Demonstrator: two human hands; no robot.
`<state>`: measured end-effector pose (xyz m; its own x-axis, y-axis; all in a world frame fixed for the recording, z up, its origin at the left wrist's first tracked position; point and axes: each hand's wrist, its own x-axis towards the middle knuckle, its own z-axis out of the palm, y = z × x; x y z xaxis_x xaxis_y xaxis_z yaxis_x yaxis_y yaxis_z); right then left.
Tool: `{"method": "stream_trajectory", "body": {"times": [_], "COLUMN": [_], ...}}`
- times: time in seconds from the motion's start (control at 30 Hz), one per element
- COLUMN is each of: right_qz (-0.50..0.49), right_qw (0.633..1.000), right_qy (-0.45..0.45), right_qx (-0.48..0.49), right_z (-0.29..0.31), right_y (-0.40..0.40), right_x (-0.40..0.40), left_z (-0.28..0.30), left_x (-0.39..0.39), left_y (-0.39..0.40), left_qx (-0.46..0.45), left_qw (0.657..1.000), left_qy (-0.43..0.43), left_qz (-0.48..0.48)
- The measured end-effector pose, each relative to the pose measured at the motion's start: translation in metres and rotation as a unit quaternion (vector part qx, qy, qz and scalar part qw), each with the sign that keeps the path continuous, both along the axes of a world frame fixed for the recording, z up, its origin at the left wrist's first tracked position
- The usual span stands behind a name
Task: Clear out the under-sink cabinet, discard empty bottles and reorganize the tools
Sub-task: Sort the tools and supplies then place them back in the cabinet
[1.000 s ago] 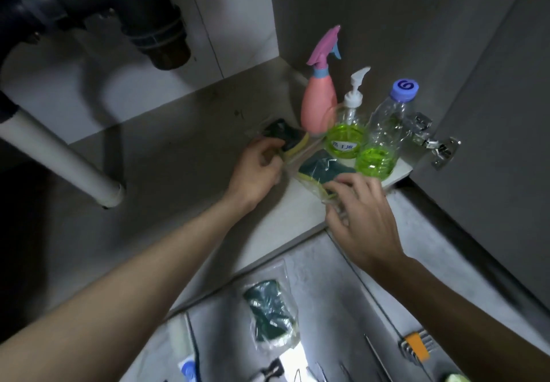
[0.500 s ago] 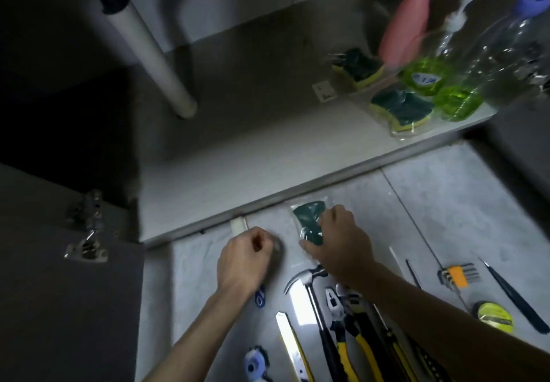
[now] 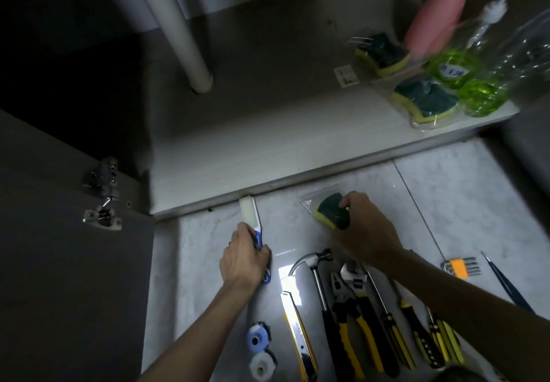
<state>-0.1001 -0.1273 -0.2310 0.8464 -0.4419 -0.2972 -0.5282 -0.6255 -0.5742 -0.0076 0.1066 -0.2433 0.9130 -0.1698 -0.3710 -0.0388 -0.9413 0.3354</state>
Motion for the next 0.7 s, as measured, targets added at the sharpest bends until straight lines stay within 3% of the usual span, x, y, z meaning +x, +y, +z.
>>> {"method": "stream_trajectory", "body": {"times": [0.13,0.37,0.5,0.7], "right_qz": [0.012,0.030,0.006,-0.093], "right_qw": [0.997,0.986,0.969,0.942], "right_qy": [-0.057,-0.165,-0.244,-0.268], "right_qx": [0.053,0.018,-0.035,-0.178], "right_z": [0.022,0.070,0.094,0.123], "right_y": [-0.010,-0.020,-0.037,-0.103], "right_x": [-0.024,-0.023,-0.005,0.048], "left_z": [0.007,0.035,0.051,0.071], "left_x": [0.002,-0.014,-0.029,-0.048], "left_y": [-0.002,-0.005,-0.018,-0.055], "left_qx": [-0.082,-0.191,-0.280,-0.379], "left_qw": [0.993,0.978,0.959,0.911], "left_qy": [0.038,0.009,-0.015,0.059], "left_qz": [0.072,0.084,0.052,0.150]}}
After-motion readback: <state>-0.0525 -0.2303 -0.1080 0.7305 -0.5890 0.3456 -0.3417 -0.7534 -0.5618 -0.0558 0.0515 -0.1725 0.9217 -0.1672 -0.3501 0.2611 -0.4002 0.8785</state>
